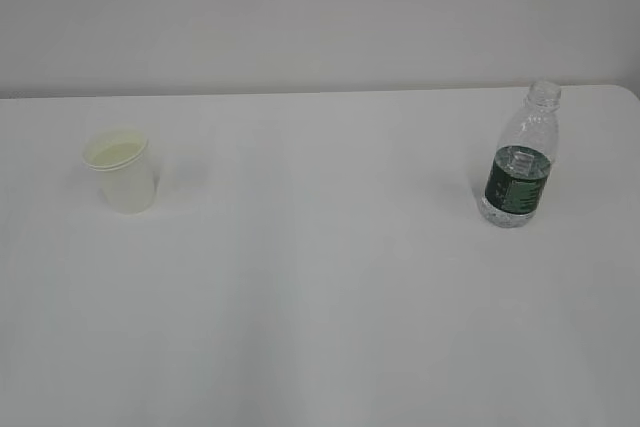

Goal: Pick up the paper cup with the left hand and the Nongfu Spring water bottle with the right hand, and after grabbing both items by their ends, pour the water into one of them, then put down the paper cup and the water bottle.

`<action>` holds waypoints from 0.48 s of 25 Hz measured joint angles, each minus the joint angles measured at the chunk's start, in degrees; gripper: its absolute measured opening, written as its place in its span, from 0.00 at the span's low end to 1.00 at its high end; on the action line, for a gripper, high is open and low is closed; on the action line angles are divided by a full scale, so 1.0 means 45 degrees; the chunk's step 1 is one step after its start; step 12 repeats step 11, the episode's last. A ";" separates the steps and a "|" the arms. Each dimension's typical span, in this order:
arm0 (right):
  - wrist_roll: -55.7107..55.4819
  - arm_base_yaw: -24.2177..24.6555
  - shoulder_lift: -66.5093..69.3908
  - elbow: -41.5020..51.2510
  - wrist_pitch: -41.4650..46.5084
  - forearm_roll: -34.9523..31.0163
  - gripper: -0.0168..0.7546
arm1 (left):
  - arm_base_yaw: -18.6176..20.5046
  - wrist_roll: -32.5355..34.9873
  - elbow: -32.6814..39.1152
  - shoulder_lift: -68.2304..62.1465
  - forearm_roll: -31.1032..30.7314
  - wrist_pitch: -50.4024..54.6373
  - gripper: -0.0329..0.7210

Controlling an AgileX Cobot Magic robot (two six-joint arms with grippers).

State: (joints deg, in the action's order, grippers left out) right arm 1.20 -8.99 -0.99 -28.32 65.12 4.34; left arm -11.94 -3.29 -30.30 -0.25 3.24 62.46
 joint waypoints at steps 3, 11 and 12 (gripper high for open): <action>0.0000 0.0000 0.0000 0.0000 0.0000 0.0000 0.62 | 0.0000 0.0000 0.0000 0.0000 0.0000 0.0000 0.65; 0.0020 0.0000 0.0000 0.0000 0.0000 0.0000 0.62 | 0.0000 0.0000 0.0000 0.0000 0.0000 0.0000 0.66; 0.0020 0.0000 0.0000 0.0000 0.0000 0.0000 0.62 | 0.0000 0.0000 0.0000 0.0000 0.0000 0.0000 0.66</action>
